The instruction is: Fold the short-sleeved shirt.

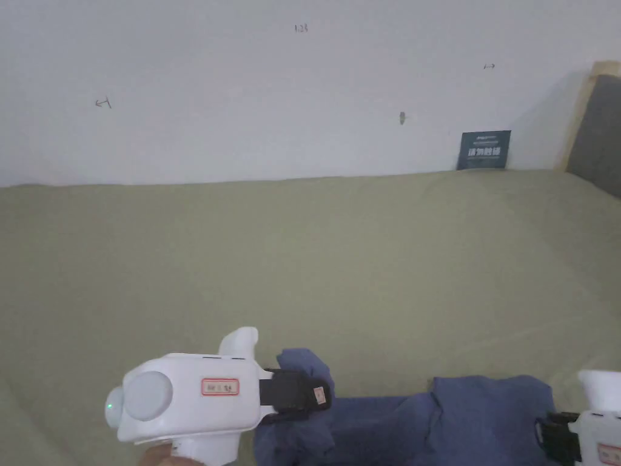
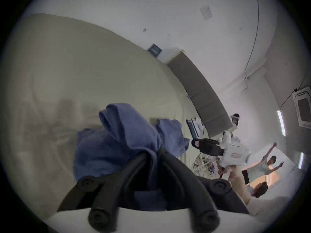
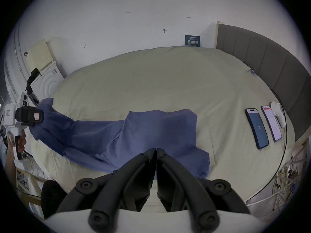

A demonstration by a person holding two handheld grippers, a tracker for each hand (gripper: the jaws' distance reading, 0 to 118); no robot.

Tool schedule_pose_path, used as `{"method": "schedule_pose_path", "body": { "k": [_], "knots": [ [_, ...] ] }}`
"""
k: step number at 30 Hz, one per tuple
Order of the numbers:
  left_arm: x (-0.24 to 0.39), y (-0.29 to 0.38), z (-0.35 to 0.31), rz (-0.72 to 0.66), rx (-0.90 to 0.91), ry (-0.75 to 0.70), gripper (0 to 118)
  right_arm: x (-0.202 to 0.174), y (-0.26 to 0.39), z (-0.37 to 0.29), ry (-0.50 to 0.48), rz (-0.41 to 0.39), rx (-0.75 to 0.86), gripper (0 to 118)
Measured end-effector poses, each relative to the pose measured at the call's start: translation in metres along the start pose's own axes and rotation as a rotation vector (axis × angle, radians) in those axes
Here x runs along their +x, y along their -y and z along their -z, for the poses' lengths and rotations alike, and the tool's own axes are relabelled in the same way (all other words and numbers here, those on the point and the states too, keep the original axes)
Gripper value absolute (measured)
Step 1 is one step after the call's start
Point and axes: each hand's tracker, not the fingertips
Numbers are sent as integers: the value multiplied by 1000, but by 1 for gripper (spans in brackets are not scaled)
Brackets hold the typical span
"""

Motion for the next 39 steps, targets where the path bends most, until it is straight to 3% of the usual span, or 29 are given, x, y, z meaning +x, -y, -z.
{"method": "schedule_pose_path", "body": {
  "k": [4, 5, 6, 7, 8, 11, 12, 15, 16, 17, 21, 26, 28, 29, 30, 35, 39],
  "knots": [
    [-2, 14, 50, -18, -65, -13, 12, 4, 3, 3, 6, 18, 6, 7],
    [-6, 17, 58, -42, -78, -6, 24, 4, 4, 4, 7, 21, 5, 7],
    [-12, 20, 63, -75, -85, -6, 49, 4, 4, 4, 9, 23, 4, 7],
    [-16, 21, 65, -112, -83, 4, 85, 4, 4, 5, 12, 24, 2, 7],
    [-20, 24, 64, -154, -64, 8, 95, 5, 5, 6, 18, 24, 2, 7],
    [-29, 27, 45, -220, 29, 125, 89, 6, 8, 9, 25, 25, -10, 7],
    [-32, 28, 37, -222, 61, 152, 80, 7, 10, 10, 25, 27, -15, 7],
    [-38, 25, 25, -220, 131, 135, 9, 5, 12, 13, 29, 27, -27, 7],
    [-39, 25, 26, -236, 133, 110, 5, 5, 12, 13, 29, 26, -29, 7],
    [-42, 26, 29, -255, 133, 83, 4, 5, 12, 12, 29, 25, -29, 7],
    [-44, 41, 60, -307, 78, 197, 2, 3, 12, 8, 14, 36, -3, 7],
    [-45, 77, 131, -353, -111, 106, 1, 3, 12, 8, 31, 28, 12, 7],
    [-47, 97, 146, -386, -79, 168, 0, 4, 14, 9, 26, 30, 6, 7],
    [-42, 99, 143, -378, 0, 226, 0, 4, 14, 10, 22, 31, 0, 7],
    [-39, 99, 142, -375, -2, 166, 0, 3, 15, 11, 22, 28, -3, 7],
    [-34, 85, 133, -384, -45, 144, 0, 0, 14, 14, 25, 10, -11, 7],
    [-29, 65, 91, -253, -20, 219, 0, -1, 14, 11, 16, 8, 2, 7]
  ]
}}
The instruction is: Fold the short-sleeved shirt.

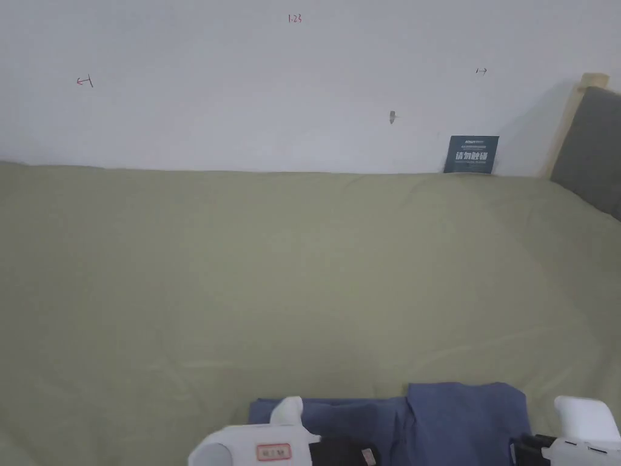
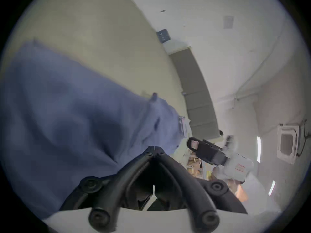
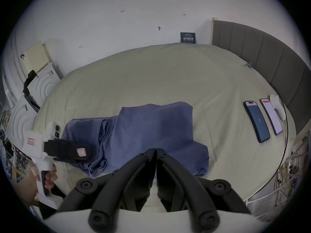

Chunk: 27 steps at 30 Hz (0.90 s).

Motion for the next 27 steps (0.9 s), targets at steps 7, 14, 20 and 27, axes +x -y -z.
{"method": "schedule_pose_path", "body": {
  "k": [7, 14, 20, 27],
  "knots": [
    [-36, -42, -111, 11, 50, -152, 0, -2, 2, 2, -4, -22, -15, 7],
    [-69, -41, -137, -84, 64, -56, 2, -2, 1, 2, 9, -22, -19, 7],
    [-80, -41, -107, -151, 3, 52, 118, -4, -2, 0, 11, -34, -21, 7],
    [-82, -39, -63, -144, 48, 13, 12, -5, -7, -4, 13, -28, -14, 7]
  ]
}}
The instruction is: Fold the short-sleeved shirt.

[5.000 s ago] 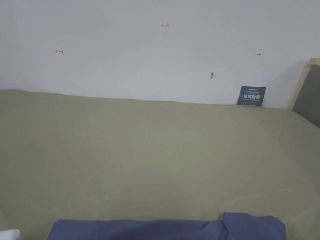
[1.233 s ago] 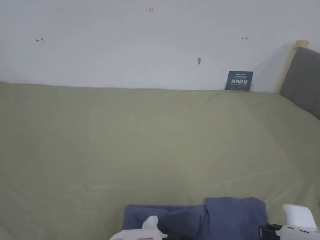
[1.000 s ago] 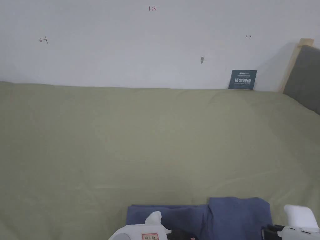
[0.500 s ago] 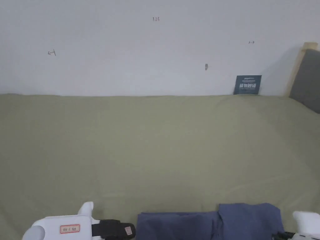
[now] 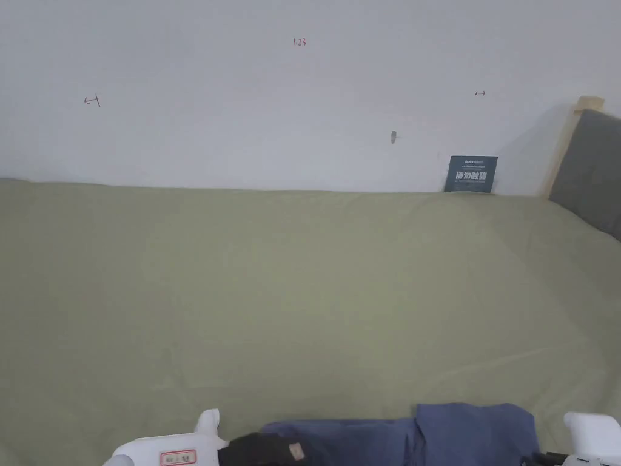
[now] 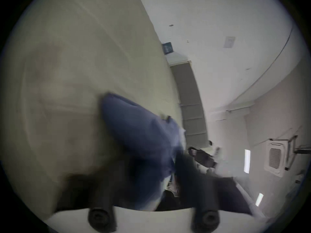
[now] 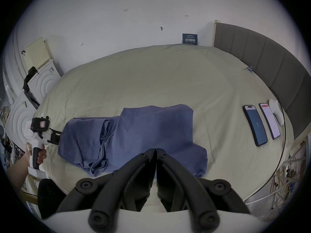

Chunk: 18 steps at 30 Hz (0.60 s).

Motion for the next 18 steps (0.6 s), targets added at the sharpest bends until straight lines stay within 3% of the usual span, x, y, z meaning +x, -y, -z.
{"method": "schedule_pose_path", "body": {
  "k": [2, 4, 7, 11, 12, 18],
  "knots": [
    [2, 3, -2, 7, 17, -130, 8, 0, 0, -1, -1, 3, -2, 7],
    [-2, 3, -11, -41, 27, -42, 8, -1, -1, -1, -5, 0, -4, 7],
    [7, -4, -33, -3, 89, -130, 8, -3, -3, 1, 6, -18, -12, 7],
    [15, -12, -73, -17, 123, -106, 8, -10, -6, 1, 0, -32, -12, 7],
    [20, -14, -87, 32, 154, -147, 8, -12, -6, 0, -2, -34, -10, 7],
    [21, -14, -186, 33, 281, -243, 8, -25, -12, 1, -22, -58, -6, 7]
  ]
}}
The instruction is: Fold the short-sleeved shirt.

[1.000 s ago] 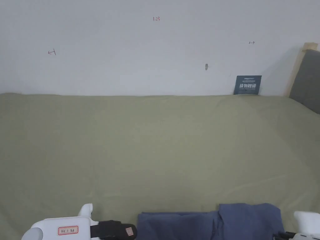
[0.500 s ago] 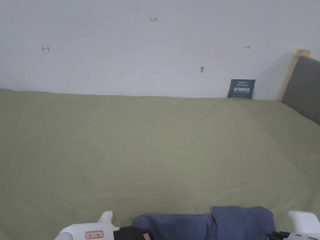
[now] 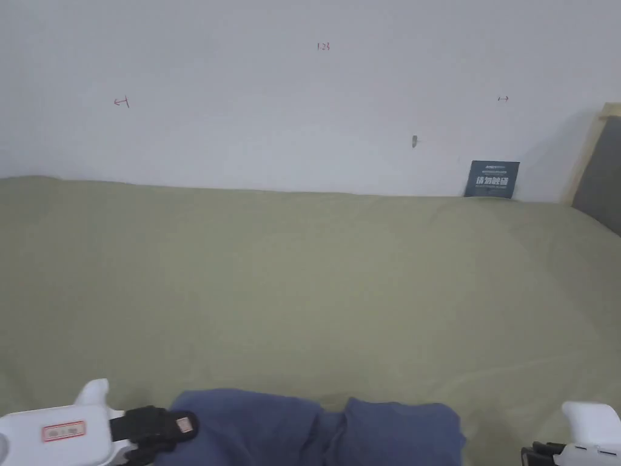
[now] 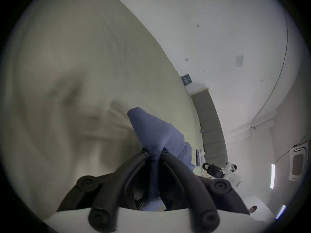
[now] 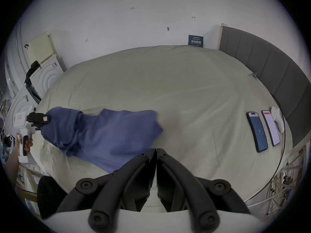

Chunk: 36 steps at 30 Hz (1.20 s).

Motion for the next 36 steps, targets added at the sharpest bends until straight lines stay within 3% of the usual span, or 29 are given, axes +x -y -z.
{"method": "schedule_pose_path", "body": {
  "k": [5, 9, 17, 23, 24, 25, 27, 28, 31, 33, 36],
  "knots": [
    [0, -6, -65, 14, 60, -116, 8, -15, -3, 1, -22, -34, 2, 7],
    [28, -6, -67, 14, 87, -116, 8, -19, -2, 3, -35, -52, -8, 7],
    [132, 15, 40, 179, -54, 14, 8, -11, 1, 2, -25, -59, -26, 7],
    [156, 42, 132, 233, -198, 72, 9, 1, 6, 4, -12, -40, -37, 7],
    [156, 45, 144, 245, -210, 59, 13, 3, 7, 5, -9, -39, -41, 7],
    [156, 49, 153, 249, -225, 50, 27, 4, 8, 5, -8, -37, -42, 7],
    [151, 60, 165, 249, -259, 65, 76, 5, 10, 8, 5, -32, -53, 7],
    [147, 63, 170, 227, -268, 104, 76, 5, 11, 10, 13, -33, -61, 7],
    [133, 70, 170, 120, -274, 257, 91, 0, 15, 14, 23, -52, -72, 7],
    [122, 69, 165, 89, -266, 339, 91, -1, 16, 15, 2, -51, -77, 7],
    [111, 68, 154, 87, -246, 329, 90, -4, 15, 17, -11, -54, -80, 7]
  ]
}}
